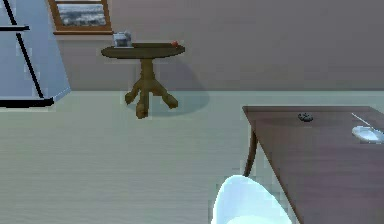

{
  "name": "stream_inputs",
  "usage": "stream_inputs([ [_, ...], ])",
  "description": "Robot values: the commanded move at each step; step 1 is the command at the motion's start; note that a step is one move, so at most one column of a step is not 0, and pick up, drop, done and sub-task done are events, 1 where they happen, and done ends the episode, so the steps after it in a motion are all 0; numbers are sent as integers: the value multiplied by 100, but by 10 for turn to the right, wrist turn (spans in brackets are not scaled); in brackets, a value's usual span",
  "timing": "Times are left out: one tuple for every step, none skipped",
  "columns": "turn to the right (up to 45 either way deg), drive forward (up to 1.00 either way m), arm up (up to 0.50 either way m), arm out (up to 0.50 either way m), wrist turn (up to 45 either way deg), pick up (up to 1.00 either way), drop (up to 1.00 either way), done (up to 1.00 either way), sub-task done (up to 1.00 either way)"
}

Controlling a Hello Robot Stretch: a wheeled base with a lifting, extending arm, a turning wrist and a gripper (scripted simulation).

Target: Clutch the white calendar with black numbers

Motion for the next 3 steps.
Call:
stream_inputs([
  [0,0,50,0,0,0,0,0,0],
  [0,0,38,0,0,0,0,0,0],
  [0,0,0,40,0,0,0,0,0],
])
